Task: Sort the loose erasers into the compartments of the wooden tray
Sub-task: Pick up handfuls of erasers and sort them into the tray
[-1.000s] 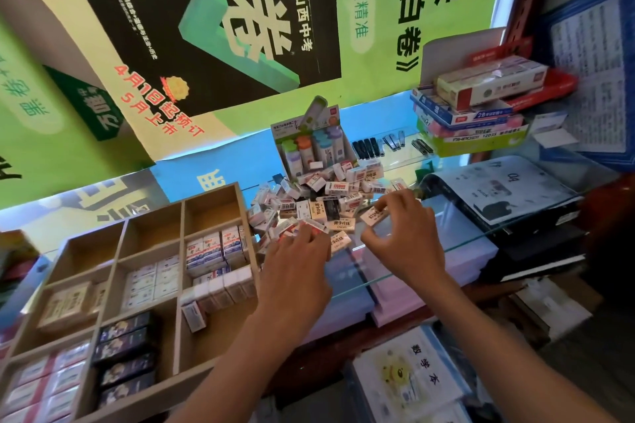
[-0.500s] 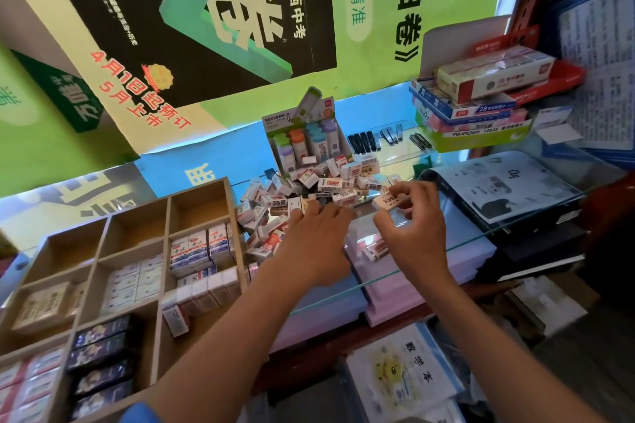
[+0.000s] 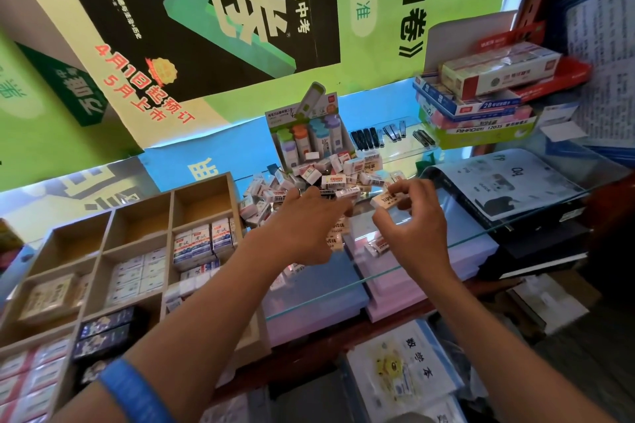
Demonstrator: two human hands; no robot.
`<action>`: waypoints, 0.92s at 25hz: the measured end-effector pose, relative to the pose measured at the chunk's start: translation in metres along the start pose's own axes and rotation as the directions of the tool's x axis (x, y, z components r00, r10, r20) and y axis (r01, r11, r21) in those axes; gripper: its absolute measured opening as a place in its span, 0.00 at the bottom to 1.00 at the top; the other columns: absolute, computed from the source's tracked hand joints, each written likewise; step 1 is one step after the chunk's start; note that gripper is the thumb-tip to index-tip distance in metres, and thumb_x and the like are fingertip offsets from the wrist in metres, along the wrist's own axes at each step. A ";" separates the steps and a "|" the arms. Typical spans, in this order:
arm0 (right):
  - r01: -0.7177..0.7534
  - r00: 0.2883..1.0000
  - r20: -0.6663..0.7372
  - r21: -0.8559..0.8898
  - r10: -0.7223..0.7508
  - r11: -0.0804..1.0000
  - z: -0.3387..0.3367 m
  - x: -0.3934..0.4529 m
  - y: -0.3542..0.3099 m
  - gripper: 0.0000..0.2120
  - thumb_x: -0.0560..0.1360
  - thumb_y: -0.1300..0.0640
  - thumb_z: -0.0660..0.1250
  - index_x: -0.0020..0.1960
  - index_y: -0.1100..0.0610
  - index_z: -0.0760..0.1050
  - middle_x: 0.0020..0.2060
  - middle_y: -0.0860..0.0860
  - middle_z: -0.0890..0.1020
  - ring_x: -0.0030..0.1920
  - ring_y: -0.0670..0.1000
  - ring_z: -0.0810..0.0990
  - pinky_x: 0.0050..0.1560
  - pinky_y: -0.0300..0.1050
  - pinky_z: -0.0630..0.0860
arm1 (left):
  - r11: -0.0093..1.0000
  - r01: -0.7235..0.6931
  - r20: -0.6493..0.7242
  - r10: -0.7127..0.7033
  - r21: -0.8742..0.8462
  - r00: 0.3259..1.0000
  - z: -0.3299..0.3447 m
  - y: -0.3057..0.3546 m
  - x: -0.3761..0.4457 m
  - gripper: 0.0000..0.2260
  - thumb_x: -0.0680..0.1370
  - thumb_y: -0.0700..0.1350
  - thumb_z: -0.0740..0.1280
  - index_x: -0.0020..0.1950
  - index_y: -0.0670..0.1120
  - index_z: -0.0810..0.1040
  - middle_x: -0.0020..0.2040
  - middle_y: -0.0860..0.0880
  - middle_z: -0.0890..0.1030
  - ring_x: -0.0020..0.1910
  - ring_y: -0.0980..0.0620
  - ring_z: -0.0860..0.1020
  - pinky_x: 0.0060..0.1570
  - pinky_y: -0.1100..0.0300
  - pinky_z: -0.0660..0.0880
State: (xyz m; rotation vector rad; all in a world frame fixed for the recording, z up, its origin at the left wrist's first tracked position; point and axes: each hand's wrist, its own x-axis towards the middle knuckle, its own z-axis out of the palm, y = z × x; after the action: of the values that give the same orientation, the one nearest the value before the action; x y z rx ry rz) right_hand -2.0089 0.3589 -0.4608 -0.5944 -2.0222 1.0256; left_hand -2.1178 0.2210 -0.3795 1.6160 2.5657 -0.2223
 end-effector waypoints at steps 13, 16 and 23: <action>0.052 0.999 0.009 -0.091 -0.051 0.994 0.003 -0.001 0.000 0.17 0.68 0.49 0.69 0.55 0.53 0.72 0.52 0.47 0.73 0.49 0.49 0.75 0.50 0.53 0.77 | 0.988 0.036 -0.218 -0.069 -0.153 0.973 0.023 0.019 -0.005 0.30 0.74 0.56 0.70 0.74 0.58 0.63 0.64 0.47 0.67 0.56 0.47 0.75 0.48 0.56 0.75; 0.051 0.999 0.011 -0.064 -0.051 0.997 0.002 0.000 0.001 0.17 0.69 0.53 0.72 0.55 0.54 0.72 0.52 0.48 0.73 0.50 0.50 0.75 0.49 0.47 0.76 | 0.772 0.126 -0.289 -0.377 -0.623 0.880 0.014 0.018 -0.014 0.25 0.73 0.55 0.72 0.68 0.57 0.70 0.59 0.51 0.73 0.51 0.50 0.77 0.47 0.57 0.75; 0.035 0.999 0.006 0.019 -0.035 0.999 -0.003 -0.008 -0.026 0.14 0.69 0.54 0.72 0.52 0.55 0.74 0.49 0.49 0.75 0.51 0.54 0.76 0.51 0.43 0.75 | -0.515 -0.187 0.221 -0.630 -0.837 0.744 -0.014 -0.012 -0.082 0.08 0.79 0.36 0.63 0.57 0.42 0.77 0.44 0.41 0.82 0.32 0.52 0.80 0.31 0.62 0.76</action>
State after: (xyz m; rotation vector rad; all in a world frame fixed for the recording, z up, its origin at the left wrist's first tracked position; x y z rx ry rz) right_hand -2.0034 0.3393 -0.4419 -0.5446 -2.0191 1.0254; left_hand -2.0936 0.1457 -0.3520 -0.0446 1.5642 2.1563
